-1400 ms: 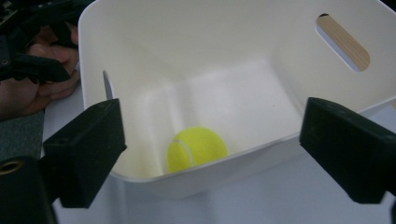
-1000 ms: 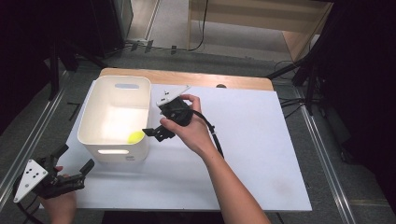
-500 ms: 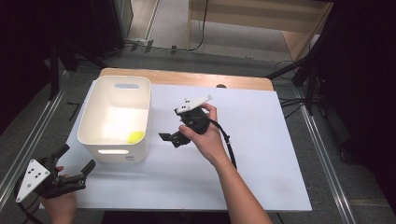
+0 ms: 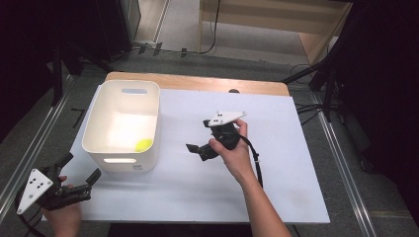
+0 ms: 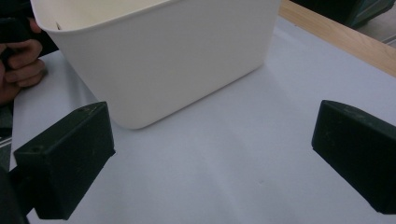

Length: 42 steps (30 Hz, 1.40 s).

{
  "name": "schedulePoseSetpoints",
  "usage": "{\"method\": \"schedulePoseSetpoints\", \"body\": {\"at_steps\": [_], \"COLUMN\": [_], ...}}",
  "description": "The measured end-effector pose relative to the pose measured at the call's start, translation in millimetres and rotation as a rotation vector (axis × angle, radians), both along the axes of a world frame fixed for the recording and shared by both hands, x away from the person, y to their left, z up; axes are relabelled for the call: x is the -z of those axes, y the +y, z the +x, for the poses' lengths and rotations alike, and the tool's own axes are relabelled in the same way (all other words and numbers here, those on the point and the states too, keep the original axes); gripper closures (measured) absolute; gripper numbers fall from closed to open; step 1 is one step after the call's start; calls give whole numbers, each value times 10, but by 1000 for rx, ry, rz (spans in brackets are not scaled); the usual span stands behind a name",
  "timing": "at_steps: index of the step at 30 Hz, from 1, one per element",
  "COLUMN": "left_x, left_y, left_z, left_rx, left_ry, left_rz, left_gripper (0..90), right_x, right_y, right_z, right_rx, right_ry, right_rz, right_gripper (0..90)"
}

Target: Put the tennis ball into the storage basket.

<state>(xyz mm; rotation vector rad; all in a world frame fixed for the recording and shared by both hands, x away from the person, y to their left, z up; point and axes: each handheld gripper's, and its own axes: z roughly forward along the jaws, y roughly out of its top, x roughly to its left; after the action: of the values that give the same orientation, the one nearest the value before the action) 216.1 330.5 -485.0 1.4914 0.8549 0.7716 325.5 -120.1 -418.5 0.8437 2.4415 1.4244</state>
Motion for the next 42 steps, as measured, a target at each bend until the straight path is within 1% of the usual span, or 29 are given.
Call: {"method": "schedulePoseSetpoints", "body": {"at_steps": [7, 12, 19, 22, 33, 39, 42], "left_x": [-3, -3, -3, -5, -5, -2, -2], "left_y": [-2, 1, -1, -2, -4, -13, -11], "left_z": [-3, -6, -10, -13, -10, -7, -5], "left_rx": [2, 8, 9, 7, 6, 8, 9], "left_ry": [4, 1, -2, 2, 4, 0, 1], "left_rz": [6, -2, -1, 9, 9, 10, 10], "left_gripper": [0, 0, 0, 0, 0, 0, 0], "right_x": [81, 129, 193, 216, 323, 362, 366], "right_y": [-190, -325, -478, -541, -771, -900, -976], "right_z": [-60, -106, -174, -199, -297, -360, -393], "right_rx": [37, 60, 92, 105, 148, 169, 180], "right_ry": [-3, -2, -10, -10, -12, -8, -14], "right_rz": [13, 23, 31, 42, 66, 77, 85], "right_gripper": [0, 0, 0, 0, 0, 0, 0]}}
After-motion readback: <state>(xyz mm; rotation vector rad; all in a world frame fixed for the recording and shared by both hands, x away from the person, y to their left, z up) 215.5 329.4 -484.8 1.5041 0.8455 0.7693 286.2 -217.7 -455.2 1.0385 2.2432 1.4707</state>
